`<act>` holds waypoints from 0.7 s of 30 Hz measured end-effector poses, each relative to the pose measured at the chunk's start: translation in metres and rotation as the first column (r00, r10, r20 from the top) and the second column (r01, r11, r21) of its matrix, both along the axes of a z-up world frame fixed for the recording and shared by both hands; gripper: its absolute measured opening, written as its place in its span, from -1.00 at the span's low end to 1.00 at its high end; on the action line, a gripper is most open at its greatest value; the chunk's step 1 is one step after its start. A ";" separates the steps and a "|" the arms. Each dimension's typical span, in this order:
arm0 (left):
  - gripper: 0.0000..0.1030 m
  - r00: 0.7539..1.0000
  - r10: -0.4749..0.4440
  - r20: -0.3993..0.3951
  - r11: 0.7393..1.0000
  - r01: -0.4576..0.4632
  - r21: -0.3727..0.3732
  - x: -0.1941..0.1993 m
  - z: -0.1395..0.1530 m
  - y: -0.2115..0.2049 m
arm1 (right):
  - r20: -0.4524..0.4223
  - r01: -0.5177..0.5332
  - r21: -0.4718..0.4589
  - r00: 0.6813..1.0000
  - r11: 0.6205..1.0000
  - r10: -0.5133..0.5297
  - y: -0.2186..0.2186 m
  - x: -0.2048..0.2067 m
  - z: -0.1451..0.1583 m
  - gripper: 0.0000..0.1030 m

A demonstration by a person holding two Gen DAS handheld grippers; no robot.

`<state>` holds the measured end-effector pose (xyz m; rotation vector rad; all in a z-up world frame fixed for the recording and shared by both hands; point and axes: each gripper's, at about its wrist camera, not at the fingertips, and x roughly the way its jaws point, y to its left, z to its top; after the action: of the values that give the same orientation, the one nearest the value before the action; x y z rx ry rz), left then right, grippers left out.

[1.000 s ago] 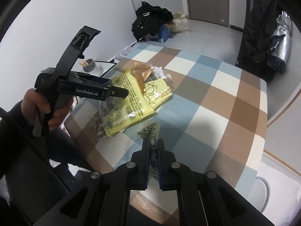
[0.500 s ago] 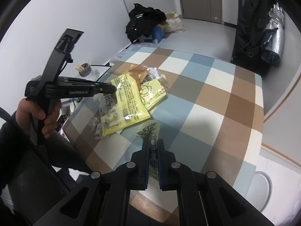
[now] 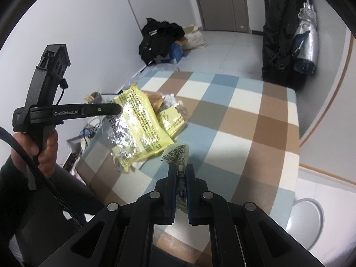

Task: Collect trash
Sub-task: 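Carry the yellow wrapper with the left tool while the right tool carries its wrapper toward the bin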

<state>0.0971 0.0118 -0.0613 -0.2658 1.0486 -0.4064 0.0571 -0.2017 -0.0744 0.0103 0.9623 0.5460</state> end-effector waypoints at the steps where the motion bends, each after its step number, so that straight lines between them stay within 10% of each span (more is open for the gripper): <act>1: -0.96 1.000 -0.003 0.007 1.000 0.003 -0.005 -0.001 0.003 -0.001 | 0.009 0.006 0.005 1.000 1.000 -0.006 -0.001 -0.001 0.003 -0.87; 21: -0.97 0.987 -0.075 0.142 0.995 0.084 -0.059 0.000 0.081 -0.076 | 0.172 0.164 0.217 0.964 0.962 -0.203 -0.091 -0.020 0.100 -0.87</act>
<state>0.0973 -0.0641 0.0201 -0.2505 0.9117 -0.5246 0.0375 -0.2931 0.0260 0.2231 0.7056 0.4607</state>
